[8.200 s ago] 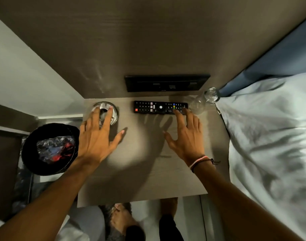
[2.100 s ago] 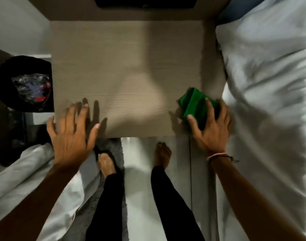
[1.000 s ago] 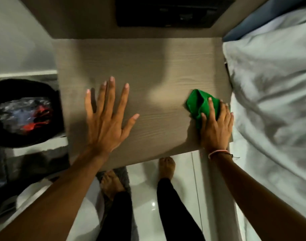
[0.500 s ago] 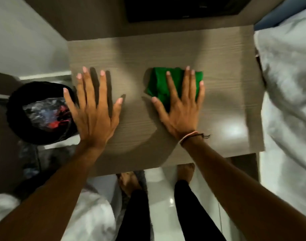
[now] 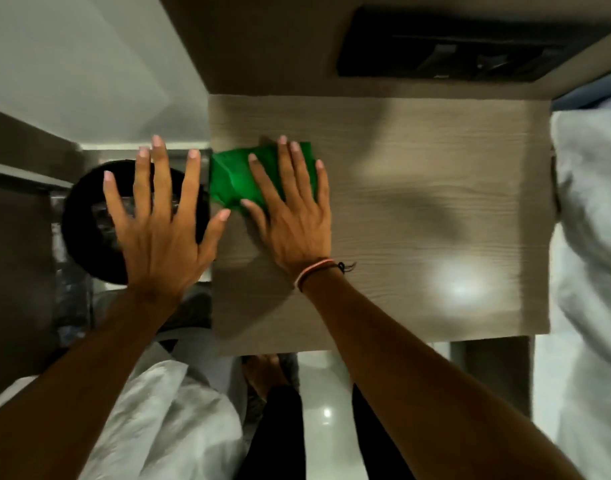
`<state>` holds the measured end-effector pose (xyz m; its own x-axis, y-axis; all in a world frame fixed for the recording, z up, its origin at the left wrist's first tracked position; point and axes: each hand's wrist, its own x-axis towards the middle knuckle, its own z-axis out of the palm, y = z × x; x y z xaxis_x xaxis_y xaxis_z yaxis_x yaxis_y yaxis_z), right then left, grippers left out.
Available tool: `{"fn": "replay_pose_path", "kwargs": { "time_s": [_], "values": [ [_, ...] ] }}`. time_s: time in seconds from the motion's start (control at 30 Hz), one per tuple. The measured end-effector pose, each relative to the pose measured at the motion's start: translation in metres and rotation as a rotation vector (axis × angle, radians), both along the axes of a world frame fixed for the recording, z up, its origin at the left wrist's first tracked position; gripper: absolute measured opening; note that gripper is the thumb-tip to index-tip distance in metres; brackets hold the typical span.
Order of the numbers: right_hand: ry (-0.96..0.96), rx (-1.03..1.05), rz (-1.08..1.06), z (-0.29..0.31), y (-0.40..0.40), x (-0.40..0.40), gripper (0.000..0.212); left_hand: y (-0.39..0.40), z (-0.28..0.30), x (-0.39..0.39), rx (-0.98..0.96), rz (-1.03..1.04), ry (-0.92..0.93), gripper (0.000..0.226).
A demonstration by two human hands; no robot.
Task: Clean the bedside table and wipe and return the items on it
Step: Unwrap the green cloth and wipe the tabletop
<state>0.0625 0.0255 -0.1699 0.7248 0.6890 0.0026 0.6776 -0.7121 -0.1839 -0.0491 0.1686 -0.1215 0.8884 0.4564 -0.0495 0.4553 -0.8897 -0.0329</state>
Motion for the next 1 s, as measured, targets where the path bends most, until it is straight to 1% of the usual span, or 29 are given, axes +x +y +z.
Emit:
{"fn": "replay_pose_path", "kwargs": {
  "time_s": [0.17, 0.23, 0.3, 0.37, 0.43, 0.57, 0.67, 0.73, 0.8, 0.9, 1.0],
  "values": [
    [-0.084, -0.044, -0.269, -0.001, -0.151, 0.067, 0.060, -0.041, -0.007, 0.048, -0.065, -0.056, -0.034, 0.074],
    [-0.079, -0.072, -0.449, 0.001, -0.206, 0.101, 0.060, -0.048, -0.010, 0.061, -0.053, -0.070, -0.064, 0.074],
    [-0.069, -0.082, -0.629, 0.005, -0.241, 0.139, 0.065, -0.048, -0.011, 0.069, -0.033, -0.080, -0.096, 0.074],
    [-0.040, -0.070, -0.751, 0.010, -0.251, 0.175, 0.071, -0.042, -0.008, 0.073, -0.008, -0.080, -0.096, 0.075],
    [-0.034, -0.076, -0.825, 0.012, -0.244, 0.200, 0.074, -0.033, -0.006, 0.072, -0.005, -0.063, -0.082, 0.078],
    [-0.068, -0.055, -0.904, 0.007, -0.201, 0.209, 0.070, -0.010, -0.001, 0.060, 0.003, 0.019, -0.072, 0.082],
    [-0.087, -0.034, -0.847, 0.001, -0.153, 0.180, 0.071, 0.009, 0.001, 0.045, 0.005, 0.045, -0.050, 0.084],
    [-0.126, -0.003, -0.737, -0.005, -0.112, 0.150, 0.067, 0.022, 0.002, 0.032, 0.017, 0.056, -0.046, 0.084],
    [-0.138, 0.053, -0.575, -0.006, -0.065, 0.113, 0.062, 0.030, 0.003, 0.021, 0.027, 0.067, -0.057, 0.083],
    [-0.041, 0.129, -0.268, -0.001, 0.022, 0.050, 0.060, 0.038, 0.003, 0.007, 0.055, 0.084, -0.072, 0.080],
    [0.037, 0.083, -0.016, 0.008, 0.081, -0.008, 0.061, 0.047, 0.007, -0.005, 0.035, 0.091, -0.075, 0.079]
  ]
}}
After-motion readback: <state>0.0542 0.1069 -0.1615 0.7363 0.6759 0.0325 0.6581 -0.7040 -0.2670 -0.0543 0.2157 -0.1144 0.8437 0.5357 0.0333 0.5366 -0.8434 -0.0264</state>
